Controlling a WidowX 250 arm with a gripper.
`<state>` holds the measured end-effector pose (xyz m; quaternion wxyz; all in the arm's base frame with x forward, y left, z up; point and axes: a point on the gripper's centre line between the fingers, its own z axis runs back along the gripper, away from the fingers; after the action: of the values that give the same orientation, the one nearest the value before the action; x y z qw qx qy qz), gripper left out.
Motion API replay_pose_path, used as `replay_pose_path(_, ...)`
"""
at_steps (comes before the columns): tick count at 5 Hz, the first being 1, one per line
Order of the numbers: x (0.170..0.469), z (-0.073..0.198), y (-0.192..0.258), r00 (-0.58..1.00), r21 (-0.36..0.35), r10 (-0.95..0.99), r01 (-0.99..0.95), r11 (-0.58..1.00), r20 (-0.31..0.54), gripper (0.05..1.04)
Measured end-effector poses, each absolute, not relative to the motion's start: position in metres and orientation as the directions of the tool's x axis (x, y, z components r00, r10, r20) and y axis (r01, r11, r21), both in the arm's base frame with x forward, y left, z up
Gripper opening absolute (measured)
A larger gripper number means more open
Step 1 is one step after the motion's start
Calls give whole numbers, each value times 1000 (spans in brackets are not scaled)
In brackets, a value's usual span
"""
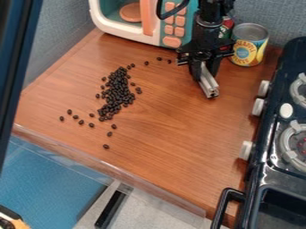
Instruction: Sweep into pile
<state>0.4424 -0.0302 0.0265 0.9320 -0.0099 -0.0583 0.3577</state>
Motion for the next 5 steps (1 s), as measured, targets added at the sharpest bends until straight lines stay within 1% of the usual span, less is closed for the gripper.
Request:
replay_pose_path(3,447,24,-19,699,-82,704,-700,709,125,373)
replay_pose_path(5,442,21,-15,684,-75,716,-714,696,136,373)
